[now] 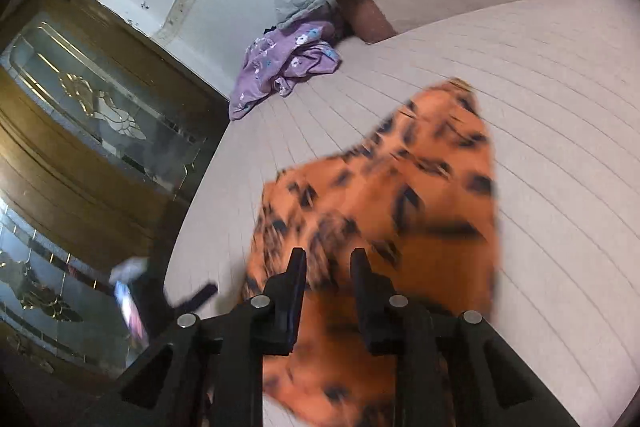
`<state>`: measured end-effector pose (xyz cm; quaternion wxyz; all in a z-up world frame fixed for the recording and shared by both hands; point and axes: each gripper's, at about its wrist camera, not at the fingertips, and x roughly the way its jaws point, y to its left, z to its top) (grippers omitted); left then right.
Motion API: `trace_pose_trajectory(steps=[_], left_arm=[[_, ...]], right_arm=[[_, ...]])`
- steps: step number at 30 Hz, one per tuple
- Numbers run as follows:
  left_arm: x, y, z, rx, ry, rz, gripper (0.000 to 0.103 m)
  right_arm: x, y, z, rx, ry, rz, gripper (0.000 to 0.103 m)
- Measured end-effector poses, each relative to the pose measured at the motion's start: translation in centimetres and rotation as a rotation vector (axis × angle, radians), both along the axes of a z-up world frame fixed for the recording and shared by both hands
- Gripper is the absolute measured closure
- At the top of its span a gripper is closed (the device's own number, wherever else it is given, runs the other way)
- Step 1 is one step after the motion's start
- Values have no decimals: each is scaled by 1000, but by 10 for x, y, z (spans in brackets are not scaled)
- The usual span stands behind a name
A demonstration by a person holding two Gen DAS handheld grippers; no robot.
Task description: Fold small clothes
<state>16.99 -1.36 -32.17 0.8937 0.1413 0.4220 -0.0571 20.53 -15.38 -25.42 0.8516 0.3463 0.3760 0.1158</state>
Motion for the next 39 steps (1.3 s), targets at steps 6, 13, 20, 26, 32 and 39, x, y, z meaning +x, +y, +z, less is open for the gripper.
trace_pose_trajectory(steps=[6, 13, 20, 26, 32, 39], left_arm=[[5, 1, -4, -1, -5, -8, 0], [3, 0, -3, -5, -16, -7, 0], [0, 1, -3, -12, -17, 4, 0], [-3, 0, -3, -15, -13, 11, 0], [-2, 2, 1, -22, -14, 11, 0], [-10, 4, 31, -89, -129, 11, 0]], right_arm=[[93, 25, -50, 2, 209, 9, 78], [86, 18, -43, 18, 156, 14, 79], [5, -12, -7, -20, 60, -37, 77], [-39, -11, -25, -97, 124, 10, 76], [-38, -22, -33, -38, 111, 27, 76], [-53, -36, -19, -76, 107, 12, 71]])
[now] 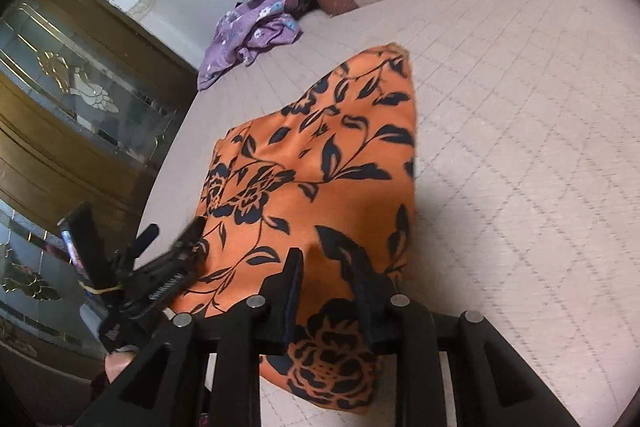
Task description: Fold small clothes
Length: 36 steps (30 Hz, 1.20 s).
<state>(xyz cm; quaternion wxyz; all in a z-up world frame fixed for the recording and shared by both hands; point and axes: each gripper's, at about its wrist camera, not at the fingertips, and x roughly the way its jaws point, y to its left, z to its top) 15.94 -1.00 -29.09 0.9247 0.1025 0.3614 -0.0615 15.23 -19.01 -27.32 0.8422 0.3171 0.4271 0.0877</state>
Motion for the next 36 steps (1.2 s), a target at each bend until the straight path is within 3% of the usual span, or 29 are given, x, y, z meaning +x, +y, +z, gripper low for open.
trace_pose_trajectory(steps=[2, 3, 4, 19, 31, 32, 36], left_arm=[[-2, -2, 7, -13, -28, -2, 0], [-2, -3, 9, -20, -36, -4, 0], [-2, -4, 10, -26, -39, -8, 0], [18, -11, 2, -50, 35, 8, 0], [17, -12, -3, -28, 52, 15, 0], [17, -12, -4, -23, 56, 12, 0], [16, -12, -13, 21, 102, 12, 0]], right_arm=[[-3, -7, 0, 5, -8, -25, 59], [-4, -12, 0, 20, -12, -46, 36], [-6, -16, -1, 37, -21, -71, 28], [15, -21, -9, 117, -35, -99, 28], [8, -15, 3, 64, -123, -110, 31], [7, -15, 6, 54, -142, -113, 32], [-2, -3, 24, -29, -268, -87, 57]])
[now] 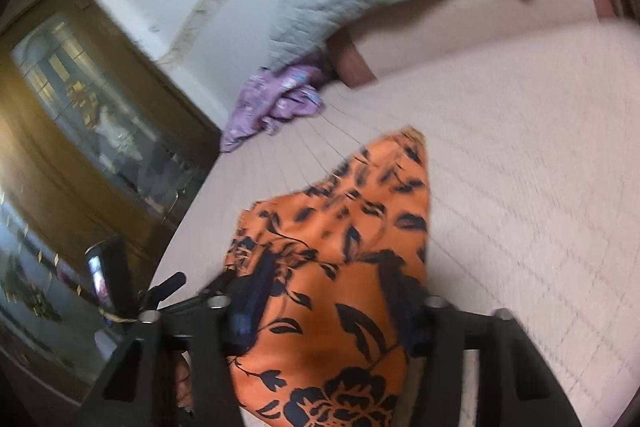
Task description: Fold small clothes
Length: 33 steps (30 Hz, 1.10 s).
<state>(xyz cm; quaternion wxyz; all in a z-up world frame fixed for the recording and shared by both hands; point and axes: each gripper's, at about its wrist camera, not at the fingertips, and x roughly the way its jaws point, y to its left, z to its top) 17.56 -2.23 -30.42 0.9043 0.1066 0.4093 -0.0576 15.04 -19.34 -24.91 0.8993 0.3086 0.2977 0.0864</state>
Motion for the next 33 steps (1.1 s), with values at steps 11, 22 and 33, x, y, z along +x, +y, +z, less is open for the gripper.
trace_pose_trajectory(steps=[11, 22, 33], left_arm=[[14, 28, -13, -104, 175, 25, 0], [42, 50, -16, -245, 279, 54, 0], [23, 53, 4, -455, 270, -76, 0]], right_arm=[[31, 41, -32, -129, 183, 137, 63], [44, 17, -35, -85, 194, 9, 62], [23, 12, -15, -123, 106, -51, 62]])
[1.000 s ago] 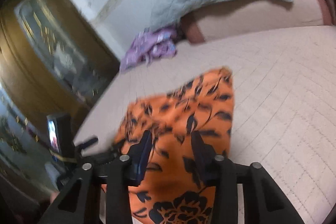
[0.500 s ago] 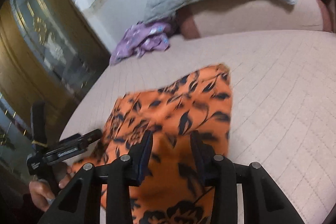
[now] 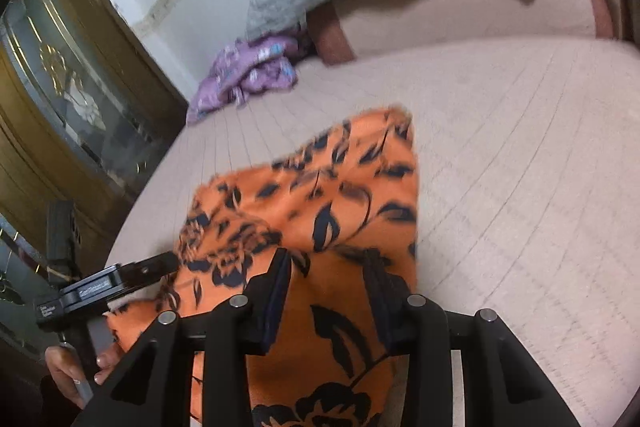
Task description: Fold small clothes
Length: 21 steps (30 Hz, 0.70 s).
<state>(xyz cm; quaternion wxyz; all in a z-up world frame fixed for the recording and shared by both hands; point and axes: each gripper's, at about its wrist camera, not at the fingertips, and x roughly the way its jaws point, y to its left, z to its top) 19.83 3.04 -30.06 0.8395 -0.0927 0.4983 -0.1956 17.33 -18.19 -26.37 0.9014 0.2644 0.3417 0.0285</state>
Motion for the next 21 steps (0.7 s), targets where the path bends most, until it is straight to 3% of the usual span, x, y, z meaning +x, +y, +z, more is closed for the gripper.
trace_pose_trajectory(steps=[2, 4, 11, 15, 18, 21], left_arm=[[-3, -3, 1, -4, -7, -16, 0], [-3, -7, -3, 15, 7, -30, 0], [-4, -26, -29, -27, 183, -106, 0], [-6, -18, -31, -55, 210, -87, 0], [-12, -19, -29, -25, 186, -89, 0], [-14, -26, -30, 12, 163, -103, 0]], right_arm=[[-4, -7, 2, 33, -5, -24, 60], [-4, -22, -3, 109, 26, -62, 42], [-2, -50, -37, 333, 137, -115, 40], [5, -51, -62, 471, 197, -85, 36], [9, -46, -83, 591, 233, -48, 36], [9, -43, -83, 593, 214, -39, 36]])
